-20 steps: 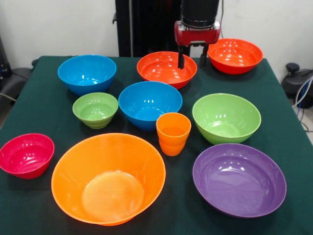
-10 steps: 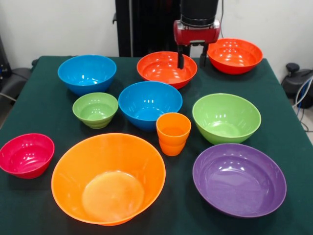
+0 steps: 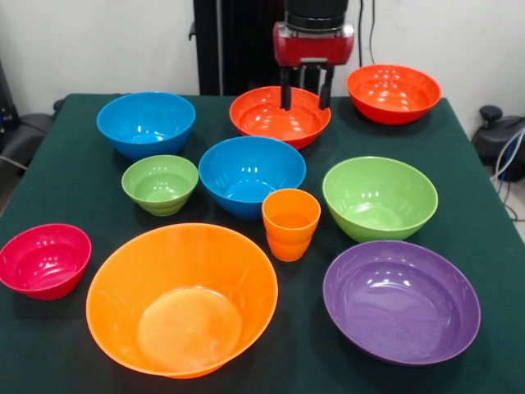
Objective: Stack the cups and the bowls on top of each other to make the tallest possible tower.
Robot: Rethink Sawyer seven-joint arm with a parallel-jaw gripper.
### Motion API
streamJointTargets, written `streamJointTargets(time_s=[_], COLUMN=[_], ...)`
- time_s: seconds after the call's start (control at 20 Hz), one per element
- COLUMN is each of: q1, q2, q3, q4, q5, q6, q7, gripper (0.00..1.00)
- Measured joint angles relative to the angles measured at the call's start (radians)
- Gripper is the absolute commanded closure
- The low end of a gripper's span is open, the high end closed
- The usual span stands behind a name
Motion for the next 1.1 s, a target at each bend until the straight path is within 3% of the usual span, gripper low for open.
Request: streamJointTargets(time_s=[0.5, 1.1], q1=[-0.184, -0.39], q2=[-0.041, -0.041], q3=[0.066, 0.201], q4=[0.0, 0.0], q5=[-0.073, -0.255], q6=[0.033, 0.033], q7=[0.0, 0.0], gripper=[0.0, 0.0])
